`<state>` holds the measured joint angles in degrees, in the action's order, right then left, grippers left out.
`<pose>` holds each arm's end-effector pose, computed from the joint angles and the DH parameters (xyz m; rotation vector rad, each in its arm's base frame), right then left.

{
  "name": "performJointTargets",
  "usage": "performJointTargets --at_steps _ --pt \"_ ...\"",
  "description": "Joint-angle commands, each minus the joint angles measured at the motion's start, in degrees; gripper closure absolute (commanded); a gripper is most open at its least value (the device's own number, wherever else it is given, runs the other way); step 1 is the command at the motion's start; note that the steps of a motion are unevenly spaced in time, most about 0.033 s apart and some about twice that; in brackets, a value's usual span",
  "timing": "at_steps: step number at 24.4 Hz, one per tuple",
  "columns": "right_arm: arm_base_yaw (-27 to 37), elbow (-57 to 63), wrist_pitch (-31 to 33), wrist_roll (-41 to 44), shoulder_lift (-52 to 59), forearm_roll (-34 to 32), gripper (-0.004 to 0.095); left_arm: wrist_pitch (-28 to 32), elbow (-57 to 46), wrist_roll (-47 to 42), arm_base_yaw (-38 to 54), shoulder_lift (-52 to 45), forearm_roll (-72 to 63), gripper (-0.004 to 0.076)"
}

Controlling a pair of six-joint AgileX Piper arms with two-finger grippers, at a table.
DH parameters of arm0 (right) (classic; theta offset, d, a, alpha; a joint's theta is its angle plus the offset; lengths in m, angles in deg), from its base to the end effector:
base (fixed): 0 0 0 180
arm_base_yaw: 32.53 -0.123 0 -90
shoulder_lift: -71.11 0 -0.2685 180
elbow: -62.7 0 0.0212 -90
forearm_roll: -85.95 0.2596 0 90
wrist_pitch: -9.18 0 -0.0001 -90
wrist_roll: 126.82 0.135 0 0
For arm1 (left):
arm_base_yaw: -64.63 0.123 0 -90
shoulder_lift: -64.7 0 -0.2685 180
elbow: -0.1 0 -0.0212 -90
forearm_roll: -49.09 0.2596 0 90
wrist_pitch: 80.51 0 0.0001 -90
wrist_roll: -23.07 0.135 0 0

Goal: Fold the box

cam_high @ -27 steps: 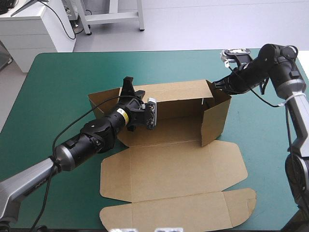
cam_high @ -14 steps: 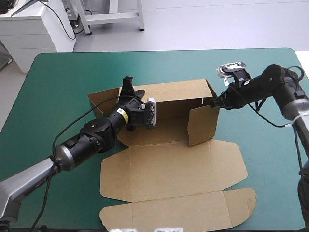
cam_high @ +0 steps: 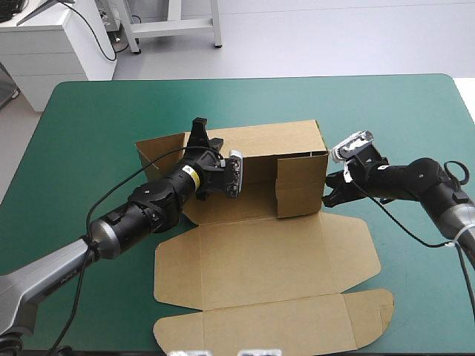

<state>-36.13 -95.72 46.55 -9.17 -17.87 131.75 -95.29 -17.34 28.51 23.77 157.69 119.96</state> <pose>0.3217 0.0792 0.2289 -0.7353 2.2243 0.3774 0.3110 -0.2259 0.2642 1.6610 1.2130 0.6277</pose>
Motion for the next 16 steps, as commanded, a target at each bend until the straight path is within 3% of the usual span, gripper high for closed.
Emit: performJointTargets --at_steps 1,3,10,13,16 --pt "0.47 -1.24 0.14 -2.13 3.0 1.22 0.0724 -1.65 0.34 -0.27 -0.11 -0.57 -1.86 0.0731" --pt "0.47 -1.24 3.11 -2.13 3.73 -0.46 0.062 -1.77 0.34 -0.27 -0.11 -0.57 -1.86 0.0731" --pt "0.47 -1.14 3.9 -6.22 3.38 1.23 0.0552 -1.53 0.34 -0.27 -0.11 -0.57 -1.86 0.0731" --pt "0.36 -1.14 2.0 -7.76 2.38 3.22 0.034 -1.4 0.34 -0.27 -0.11 -0.57 -1.64 0.0731" --pt "0.36 -1.25 1.41 -10.22 1.98 6.04 0.0274 -1.02 0.34 -0.27 -0.11 -0.57 -1.07 0.0731"
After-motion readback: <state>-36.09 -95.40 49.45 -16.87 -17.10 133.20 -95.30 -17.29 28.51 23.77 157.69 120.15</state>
